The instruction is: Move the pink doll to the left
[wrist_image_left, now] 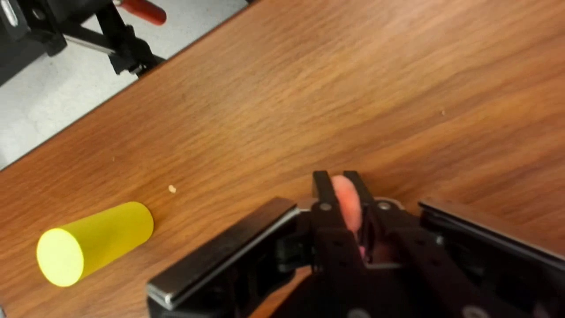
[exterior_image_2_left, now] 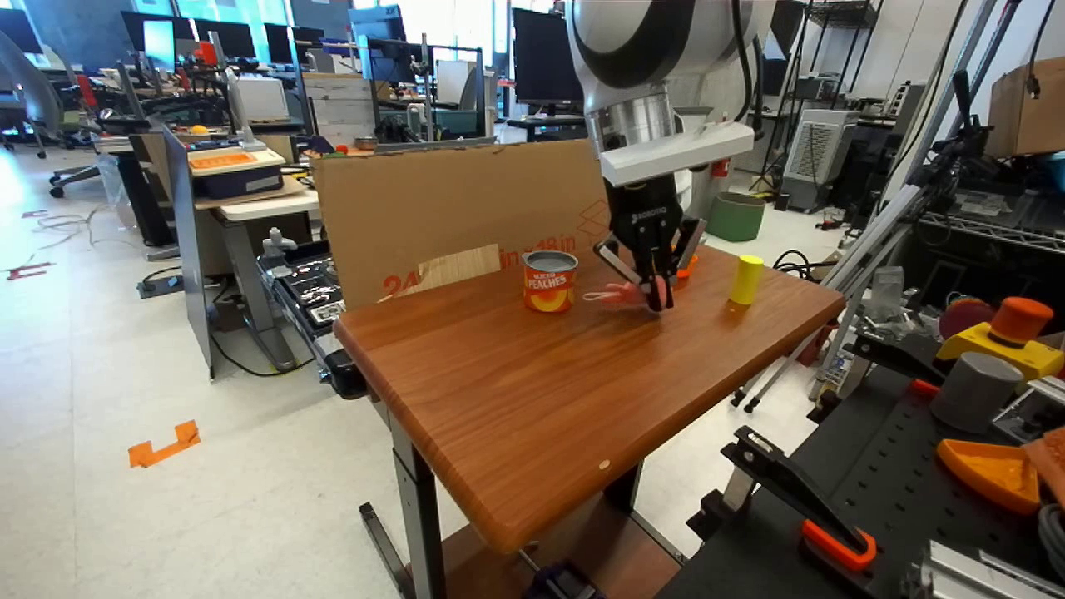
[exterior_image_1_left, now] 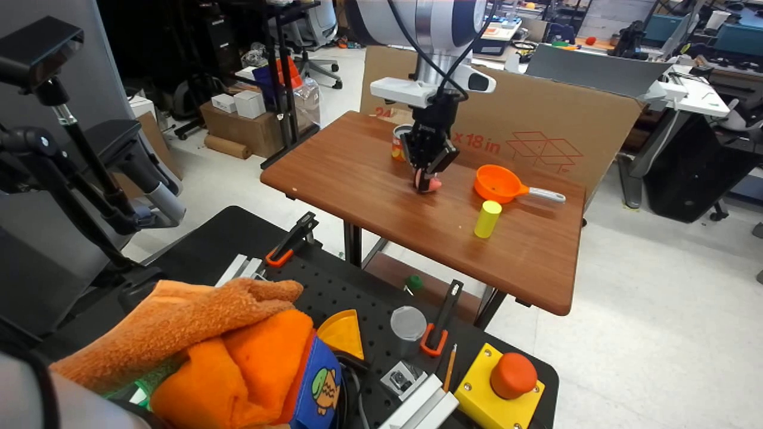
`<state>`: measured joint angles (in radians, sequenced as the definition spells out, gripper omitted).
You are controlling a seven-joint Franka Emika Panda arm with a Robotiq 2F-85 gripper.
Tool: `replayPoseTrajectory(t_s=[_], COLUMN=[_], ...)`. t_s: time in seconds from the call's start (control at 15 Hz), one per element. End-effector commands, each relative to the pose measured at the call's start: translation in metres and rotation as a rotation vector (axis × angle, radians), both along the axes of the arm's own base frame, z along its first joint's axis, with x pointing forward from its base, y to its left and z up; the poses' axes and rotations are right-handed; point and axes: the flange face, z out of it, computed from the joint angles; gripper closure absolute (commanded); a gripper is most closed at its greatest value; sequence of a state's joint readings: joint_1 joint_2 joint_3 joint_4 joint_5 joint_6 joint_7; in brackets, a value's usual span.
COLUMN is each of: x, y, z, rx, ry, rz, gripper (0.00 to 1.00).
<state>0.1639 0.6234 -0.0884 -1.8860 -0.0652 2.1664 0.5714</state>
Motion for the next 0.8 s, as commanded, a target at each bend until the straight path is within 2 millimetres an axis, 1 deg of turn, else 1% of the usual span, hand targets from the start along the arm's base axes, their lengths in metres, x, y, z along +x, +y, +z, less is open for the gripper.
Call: replayPoseTrajectory(t_s=[0.0, 0.07, 0.13, 0.27, 0.4, 0.47, 0.53, 0.6, 0.73], x=[-0.011, -0.021, -0.026, -0.04, -0.046, -0.046, -0.046, -0.043, -0.037], y=[0.023, 0.034, 0.043, 0.067, 0.093, 0.109, 0.12, 0.133, 0.148], z=[0.043, 0.066, 0.081, 0.115, 0.131, 0.13, 0.132, 0.125, 0.108], rx=[0.085, 0.108, 0.122, 0.153, 0.147, 0.134, 0.131, 0.123, 0.086], ry=[0.085, 0.091, 0.111, 0.144, 0.165, 0.169, 0.166, 0.152, 0.148], rz=[-0.025, -0.03, -0.039, -0.015, 0.02, 0.047, 0.066, 0.085, 0.094], gripper=[0.96, 0.95, 0.95, 0.95, 0.95, 0.95, 0.95, 0.95, 0.95])
